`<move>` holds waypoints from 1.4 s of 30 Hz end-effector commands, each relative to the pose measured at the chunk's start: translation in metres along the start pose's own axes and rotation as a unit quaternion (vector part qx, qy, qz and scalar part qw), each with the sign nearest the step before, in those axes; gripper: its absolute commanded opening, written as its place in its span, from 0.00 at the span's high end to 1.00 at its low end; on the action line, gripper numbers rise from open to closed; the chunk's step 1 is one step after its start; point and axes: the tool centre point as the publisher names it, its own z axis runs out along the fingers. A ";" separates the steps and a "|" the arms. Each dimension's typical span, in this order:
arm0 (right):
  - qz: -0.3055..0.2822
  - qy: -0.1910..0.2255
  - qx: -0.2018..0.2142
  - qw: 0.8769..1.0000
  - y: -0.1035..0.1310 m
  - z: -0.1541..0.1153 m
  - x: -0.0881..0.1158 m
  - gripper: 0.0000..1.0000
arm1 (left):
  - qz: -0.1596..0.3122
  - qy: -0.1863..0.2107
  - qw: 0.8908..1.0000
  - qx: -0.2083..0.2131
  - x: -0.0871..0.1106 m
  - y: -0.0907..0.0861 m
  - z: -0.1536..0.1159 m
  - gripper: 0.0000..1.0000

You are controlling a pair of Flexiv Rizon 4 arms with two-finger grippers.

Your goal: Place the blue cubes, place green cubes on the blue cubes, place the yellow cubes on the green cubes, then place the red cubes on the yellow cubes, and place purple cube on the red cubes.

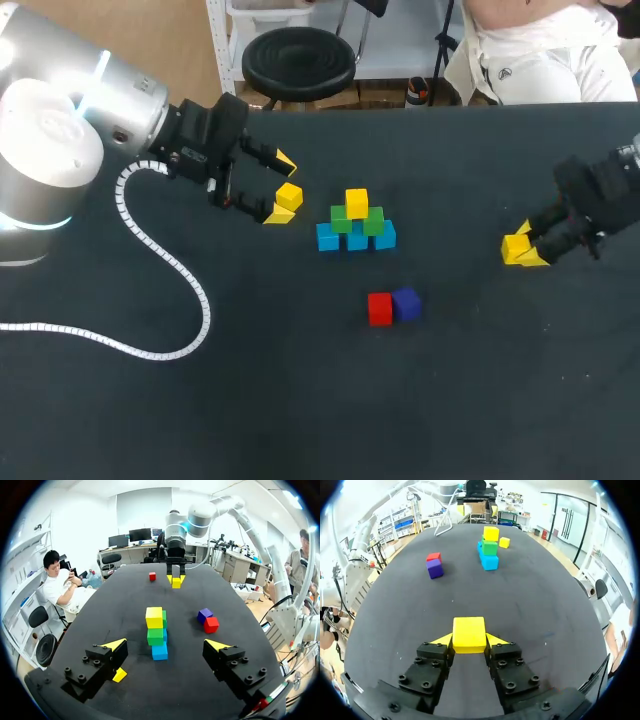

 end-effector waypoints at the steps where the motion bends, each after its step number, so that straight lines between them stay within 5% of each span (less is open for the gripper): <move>1: 0.004 -0.003 -0.013 1.000 -0.016 0.017 -0.007 1.00 | 0.001 -0.001 1.000 0.000 0.001 0.000 0.000 0.00; 18: -0.001 -0.011 -0.044 0.999 -0.028 0.042 -0.027 1.00 | 0.001 -0.001 1.000 0.000 0.001 0.000 0.000 0.00; 19: -0.001 -0.011 -0.045 0.999 -0.027 0.041 -0.027 0.95 | 0.001 -0.001 1.000 0.000 0.001 0.000 0.000 0.00; 21: 0.002 -0.011 -0.046 0.999 -0.025 0.040 -0.027 0.57 | 0.001 -0.001 1.000 0.000 0.001 0.000 0.000 0.00; 22: 0.004 -0.011 -0.047 0.999 -0.024 0.039 -0.026 0.00 | 0.001 -0.001 1.000 0.000 0.001 0.000 0.000 0.00; 34: -0.004 -0.014 -0.019 1.000 -0.028 0.015 -0.025 0.00 | 0.001 -0.001 1.000 0.000 0.001 0.000 0.000 0.00; 42: -0.041 -0.017 -0.044 0.998 -0.034 0.021 -0.033 0.00 | 0.001 -0.001 1.000 0.000 0.001 0.000 0.000 0.00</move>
